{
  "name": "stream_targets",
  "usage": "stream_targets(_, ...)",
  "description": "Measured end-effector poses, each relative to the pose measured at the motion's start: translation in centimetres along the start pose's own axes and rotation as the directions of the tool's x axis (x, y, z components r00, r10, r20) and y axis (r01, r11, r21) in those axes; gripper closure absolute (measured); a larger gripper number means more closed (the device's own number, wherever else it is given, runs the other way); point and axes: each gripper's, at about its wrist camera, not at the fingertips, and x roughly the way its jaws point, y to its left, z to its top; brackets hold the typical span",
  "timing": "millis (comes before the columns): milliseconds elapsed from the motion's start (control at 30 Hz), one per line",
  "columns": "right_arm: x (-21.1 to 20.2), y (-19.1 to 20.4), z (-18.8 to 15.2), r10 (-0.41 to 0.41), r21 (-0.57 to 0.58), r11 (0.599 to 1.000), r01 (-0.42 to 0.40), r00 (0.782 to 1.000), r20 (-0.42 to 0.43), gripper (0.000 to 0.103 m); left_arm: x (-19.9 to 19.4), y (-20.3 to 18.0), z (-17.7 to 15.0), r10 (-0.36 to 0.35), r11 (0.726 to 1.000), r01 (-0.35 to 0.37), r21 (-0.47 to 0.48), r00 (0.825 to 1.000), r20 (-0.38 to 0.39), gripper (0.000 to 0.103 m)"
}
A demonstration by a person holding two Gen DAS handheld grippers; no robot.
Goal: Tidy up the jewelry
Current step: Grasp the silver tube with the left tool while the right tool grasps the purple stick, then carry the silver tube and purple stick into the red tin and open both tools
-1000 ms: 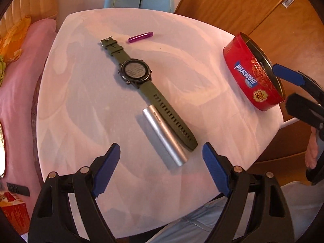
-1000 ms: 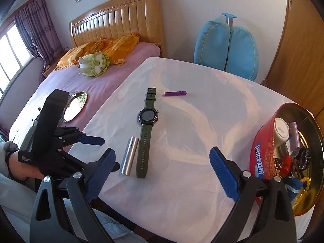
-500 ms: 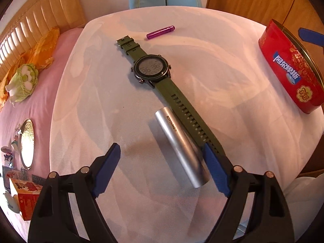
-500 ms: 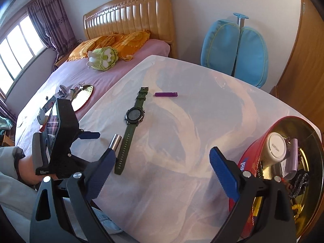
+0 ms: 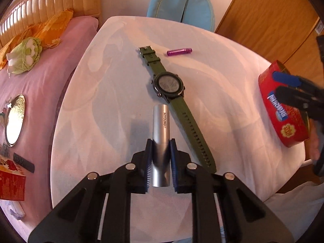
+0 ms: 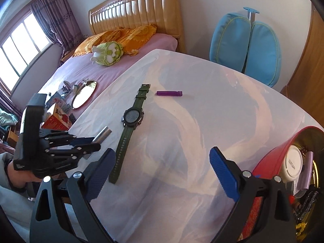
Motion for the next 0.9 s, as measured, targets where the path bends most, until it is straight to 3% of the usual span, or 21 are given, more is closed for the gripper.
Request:
stream_targets(333,10.2,1.1,7.0,-0.105,0.1,0.989,0.107,0.994,-0.022,0.009,-3.5,5.0,5.4,-0.067,0.992,0.059,0.11,0.995,0.072,0.086)
stream_targets(367,11.0,1.0,7.4,-0.115,0.104,0.988,0.117,0.993,-0.029,0.01,-3.7,5.4,5.5,-0.07,0.991,0.061,0.118,0.995,0.074,0.086)
stream_targets(467,13.3,0.7,8.2,-0.132,0.097,0.985,0.14,0.988,-0.079,0.029,-3.9,6.8,5.9,-0.079,0.99,0.07,0.124,0.994,0.072,0.086)
stream_targets(500,14.0,0.6,8.3,-0.143,0.097,0.984,0.152,0.985,-0.096,0.03,-3.9,7.2,6.1,-0.081,0.99,0.072,0.123,0.994,0.071,0.086)
stream_targets(667,14.7,0.3,8.1,-0.17,0.111,0.977,0.181,0.98,-0.103,0.03,-3.6,8.6,6.4,-0.098,0.99,0.09,0.111,0.993,0.068,0.086)
stream_targets(733,14.6,0.6,8.0,-0.191,0.092,0.976,0.2,0.977,-0.099,0.035,-3.3,8.8,6.7,-0.106,0.988,0.098,0.115,0.992,0.065,0.086)
stream_targets(767,14.5,1.0,7.8,-0.205,0.076,0.974,0.212,0.975,-0.092,0.043,-3.3,8.8,6.7,-0.113,0.987,0.105,0.118,0.992,0.063,0.086)
stream_targets(900,13.9,1.6,7.4,-0.214,0.062,0.974,0.22,0.973,-0.087,0.043,-3.1,8.6,7.1,-0.14,0.982,0.131,0.139,0.989,0.055,0.086)
